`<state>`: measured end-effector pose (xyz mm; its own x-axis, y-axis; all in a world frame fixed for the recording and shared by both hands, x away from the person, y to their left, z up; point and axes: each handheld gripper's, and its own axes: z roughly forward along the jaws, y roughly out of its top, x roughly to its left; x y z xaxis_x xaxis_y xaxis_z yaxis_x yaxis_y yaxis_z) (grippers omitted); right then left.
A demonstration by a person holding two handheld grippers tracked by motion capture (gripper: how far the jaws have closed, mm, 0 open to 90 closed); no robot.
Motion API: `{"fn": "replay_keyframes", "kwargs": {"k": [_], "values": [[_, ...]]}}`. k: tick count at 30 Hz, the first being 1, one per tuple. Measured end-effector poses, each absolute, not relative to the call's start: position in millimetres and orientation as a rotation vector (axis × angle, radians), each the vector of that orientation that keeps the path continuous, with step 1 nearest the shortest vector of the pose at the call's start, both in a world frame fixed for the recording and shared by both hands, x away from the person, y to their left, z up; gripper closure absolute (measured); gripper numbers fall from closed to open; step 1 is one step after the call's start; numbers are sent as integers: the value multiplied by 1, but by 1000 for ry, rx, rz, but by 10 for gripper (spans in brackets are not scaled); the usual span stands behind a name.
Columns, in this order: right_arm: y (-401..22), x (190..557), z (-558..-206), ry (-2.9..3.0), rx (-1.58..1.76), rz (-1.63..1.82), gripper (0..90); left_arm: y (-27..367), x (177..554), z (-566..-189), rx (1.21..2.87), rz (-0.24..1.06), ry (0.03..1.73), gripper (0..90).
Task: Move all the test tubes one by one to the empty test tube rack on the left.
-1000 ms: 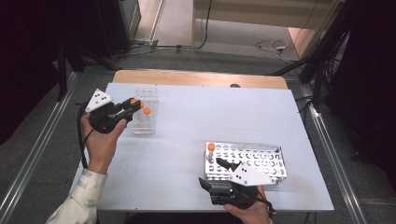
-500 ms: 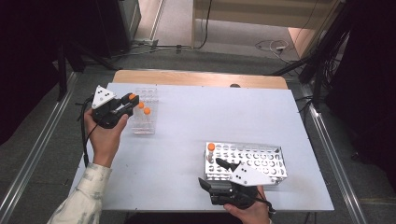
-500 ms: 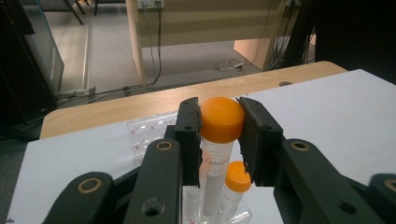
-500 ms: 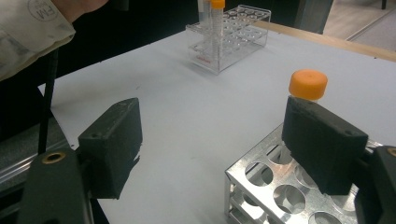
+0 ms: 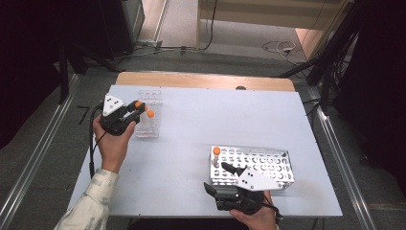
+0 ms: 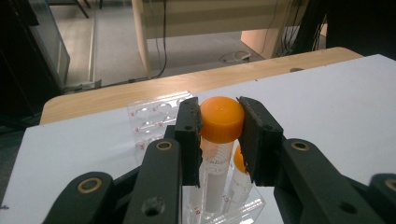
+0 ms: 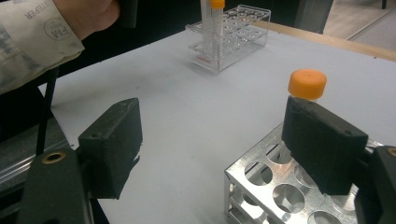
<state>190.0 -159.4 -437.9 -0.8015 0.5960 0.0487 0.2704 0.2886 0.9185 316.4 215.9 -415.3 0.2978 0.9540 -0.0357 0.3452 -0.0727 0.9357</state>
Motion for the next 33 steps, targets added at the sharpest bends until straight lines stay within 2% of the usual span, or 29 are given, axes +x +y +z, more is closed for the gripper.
{"fn": "replay_keyframes", "kwargs": {"k": [11,15,20,29,33], "values": [[-158,190,-439,2268,792,1508,190,214,316,-428,1620,795,1244,697],[-158,191,-440,2269,790,1506,190,215,316,-428,1612,783,1254,638],[-158,191,-440,2266,795,1502,190,216,312,-424,1591,762,1252,615],[-161,195,-441,2246,822,1489,195,215,294,-419,1526,641,1243,411],[-162,199,-444,2234,836,1460,196,207,279,-424,1523,592,1223,347]]}}
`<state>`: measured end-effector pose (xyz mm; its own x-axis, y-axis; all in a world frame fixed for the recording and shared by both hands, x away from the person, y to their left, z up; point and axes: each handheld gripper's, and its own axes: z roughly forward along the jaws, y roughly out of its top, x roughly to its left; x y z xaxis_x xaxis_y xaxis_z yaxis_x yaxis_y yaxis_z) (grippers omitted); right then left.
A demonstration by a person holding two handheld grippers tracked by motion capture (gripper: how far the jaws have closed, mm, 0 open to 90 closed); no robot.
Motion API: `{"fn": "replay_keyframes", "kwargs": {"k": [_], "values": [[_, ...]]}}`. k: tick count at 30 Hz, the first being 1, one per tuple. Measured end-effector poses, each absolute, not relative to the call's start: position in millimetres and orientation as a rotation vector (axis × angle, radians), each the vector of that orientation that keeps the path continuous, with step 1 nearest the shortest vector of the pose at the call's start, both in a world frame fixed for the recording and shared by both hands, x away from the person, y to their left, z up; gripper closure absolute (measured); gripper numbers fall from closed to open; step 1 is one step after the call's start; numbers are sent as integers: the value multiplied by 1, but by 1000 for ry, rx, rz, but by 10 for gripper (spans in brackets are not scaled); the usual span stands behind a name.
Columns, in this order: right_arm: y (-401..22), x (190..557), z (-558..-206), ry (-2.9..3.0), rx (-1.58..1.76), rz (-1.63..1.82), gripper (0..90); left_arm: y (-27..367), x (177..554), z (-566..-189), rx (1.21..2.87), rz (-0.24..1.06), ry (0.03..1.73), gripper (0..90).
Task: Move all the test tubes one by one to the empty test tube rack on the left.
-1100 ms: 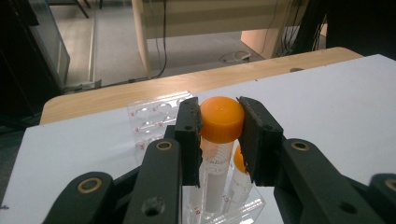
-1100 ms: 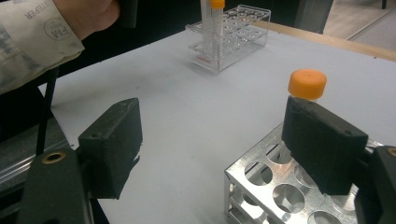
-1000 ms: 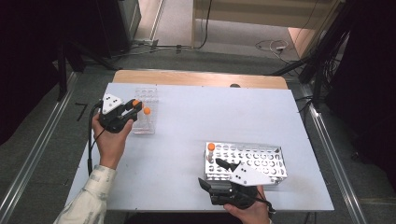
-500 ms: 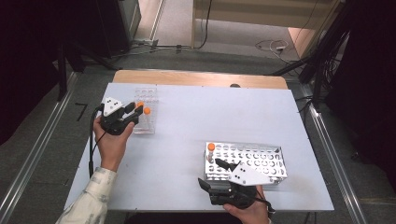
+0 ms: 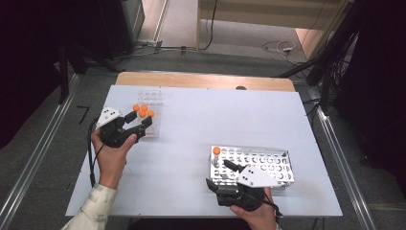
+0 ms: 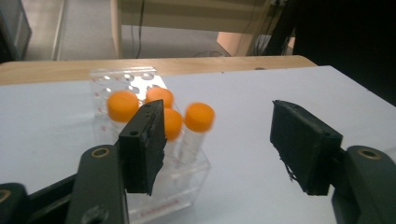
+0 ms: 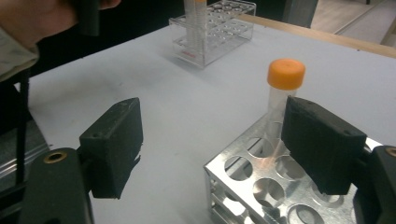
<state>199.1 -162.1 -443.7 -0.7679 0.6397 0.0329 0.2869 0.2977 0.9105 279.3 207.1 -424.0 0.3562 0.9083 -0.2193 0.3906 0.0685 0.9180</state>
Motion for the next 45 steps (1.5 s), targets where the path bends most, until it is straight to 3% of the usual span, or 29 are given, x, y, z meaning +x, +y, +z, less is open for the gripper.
{"fn": "replay_keyframes", "kwargs": {"k": [5,12,32,45], "values": [[-162,209,-448,2211,860,1427,214,193,262,-432,1548,564,1184,322],[-152,227,-453,2192,912,1360,310,182,250,-430,1568,522,1140,322],[-140,249,-461,2188,1004,1250,684,165,241,-427,1606,492,1076,322],[-142,248,-452,2156,991,1278,709,163,239,-426,1614,481,1066,322]]}}
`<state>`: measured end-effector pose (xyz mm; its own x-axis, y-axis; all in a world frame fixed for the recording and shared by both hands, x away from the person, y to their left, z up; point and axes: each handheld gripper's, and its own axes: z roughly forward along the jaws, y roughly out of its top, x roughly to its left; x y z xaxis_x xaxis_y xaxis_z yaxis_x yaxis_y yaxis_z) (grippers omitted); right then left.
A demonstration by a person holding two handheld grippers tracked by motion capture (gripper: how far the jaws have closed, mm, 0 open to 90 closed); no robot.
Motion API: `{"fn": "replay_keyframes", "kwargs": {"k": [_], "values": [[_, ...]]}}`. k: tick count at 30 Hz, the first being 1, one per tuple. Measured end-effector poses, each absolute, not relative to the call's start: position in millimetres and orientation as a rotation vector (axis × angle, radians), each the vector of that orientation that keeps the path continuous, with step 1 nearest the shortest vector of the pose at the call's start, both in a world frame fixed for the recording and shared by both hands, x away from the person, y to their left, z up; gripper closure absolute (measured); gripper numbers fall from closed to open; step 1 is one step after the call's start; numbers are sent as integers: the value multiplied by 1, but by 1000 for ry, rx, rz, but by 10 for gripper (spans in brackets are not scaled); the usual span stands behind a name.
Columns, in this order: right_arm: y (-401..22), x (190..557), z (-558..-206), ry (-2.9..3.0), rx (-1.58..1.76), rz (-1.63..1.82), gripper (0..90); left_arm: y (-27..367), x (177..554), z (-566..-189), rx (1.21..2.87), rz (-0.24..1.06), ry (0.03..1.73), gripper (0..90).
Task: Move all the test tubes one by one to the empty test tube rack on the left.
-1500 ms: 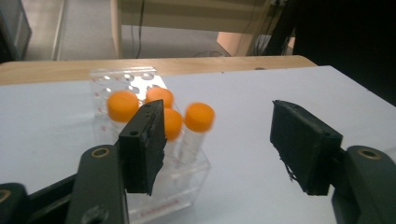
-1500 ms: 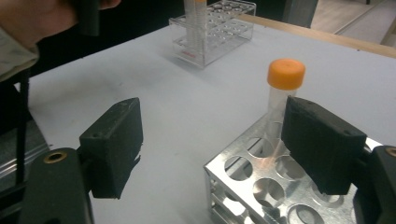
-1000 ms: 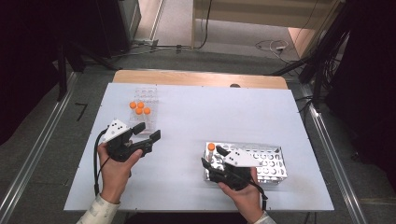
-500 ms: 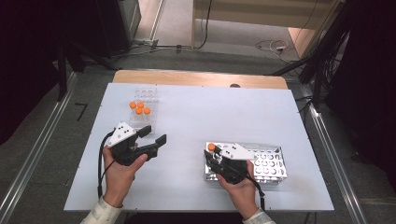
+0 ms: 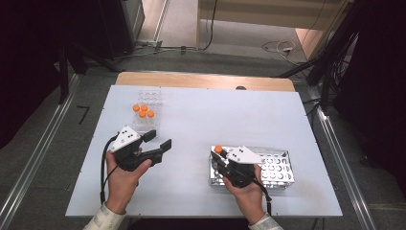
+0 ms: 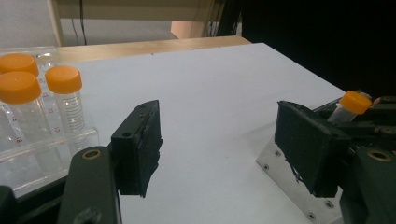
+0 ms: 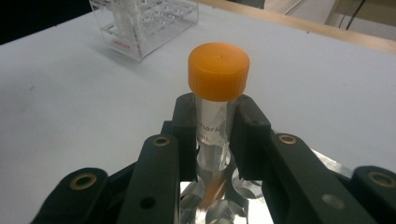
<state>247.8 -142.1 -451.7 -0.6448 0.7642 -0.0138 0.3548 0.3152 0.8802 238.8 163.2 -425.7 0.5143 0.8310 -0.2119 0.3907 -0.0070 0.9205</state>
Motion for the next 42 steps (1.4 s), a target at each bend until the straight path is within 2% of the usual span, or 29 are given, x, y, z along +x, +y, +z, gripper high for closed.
{"fn": "replay_keyframes", "kwargs": {"k": [19,36,42], "values": [[-143,233,-403,2102,919,1409,711,160,232,-418,1627,471,1037,295],[-90,230,-425,2272,803,1391,712,148,211,-403,1635,449,928,268],[-77,232,-433,2302,790,1386,713,139,207,-403,1681,432,885,376]]}}
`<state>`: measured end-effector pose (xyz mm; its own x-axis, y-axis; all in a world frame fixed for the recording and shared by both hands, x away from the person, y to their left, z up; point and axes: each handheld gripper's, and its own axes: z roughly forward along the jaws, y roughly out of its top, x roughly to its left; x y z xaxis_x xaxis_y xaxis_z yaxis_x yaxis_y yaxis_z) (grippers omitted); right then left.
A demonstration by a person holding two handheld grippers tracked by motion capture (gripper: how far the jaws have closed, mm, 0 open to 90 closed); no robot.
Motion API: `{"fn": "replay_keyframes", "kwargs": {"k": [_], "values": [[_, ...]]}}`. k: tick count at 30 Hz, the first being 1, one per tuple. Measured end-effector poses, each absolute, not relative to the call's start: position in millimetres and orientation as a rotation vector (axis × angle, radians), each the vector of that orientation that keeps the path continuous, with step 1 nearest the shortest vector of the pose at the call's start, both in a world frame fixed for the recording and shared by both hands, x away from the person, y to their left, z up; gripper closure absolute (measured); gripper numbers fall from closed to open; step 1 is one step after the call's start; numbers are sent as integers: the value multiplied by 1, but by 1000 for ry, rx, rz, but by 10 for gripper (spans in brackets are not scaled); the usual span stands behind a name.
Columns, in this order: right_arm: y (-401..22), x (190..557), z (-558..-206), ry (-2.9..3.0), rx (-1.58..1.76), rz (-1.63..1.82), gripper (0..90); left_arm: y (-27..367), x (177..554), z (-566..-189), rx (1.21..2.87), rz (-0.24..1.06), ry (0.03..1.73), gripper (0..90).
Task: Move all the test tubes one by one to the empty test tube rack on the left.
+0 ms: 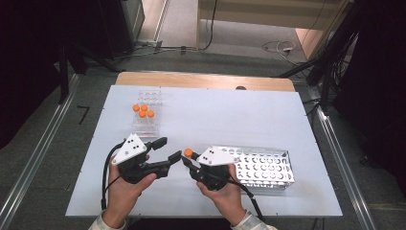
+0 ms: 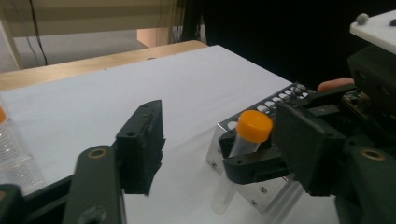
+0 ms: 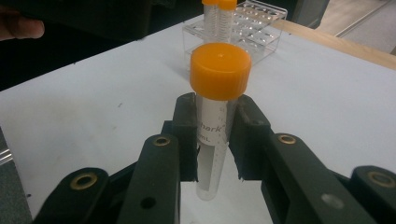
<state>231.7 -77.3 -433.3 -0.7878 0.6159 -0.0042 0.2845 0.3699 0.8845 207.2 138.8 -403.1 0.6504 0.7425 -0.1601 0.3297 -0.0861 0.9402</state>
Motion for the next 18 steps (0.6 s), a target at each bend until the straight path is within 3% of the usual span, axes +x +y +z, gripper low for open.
{"fn": "replay_keyframes", "kwargs": {"k": [8,18], "values": [[-68,230,-438,2321,769,1391,713,131,207,-409,1718,410,851,533],[-64,227,-438,2329,758,1399,713,125,208,-417,1738,407,837,648]]}}
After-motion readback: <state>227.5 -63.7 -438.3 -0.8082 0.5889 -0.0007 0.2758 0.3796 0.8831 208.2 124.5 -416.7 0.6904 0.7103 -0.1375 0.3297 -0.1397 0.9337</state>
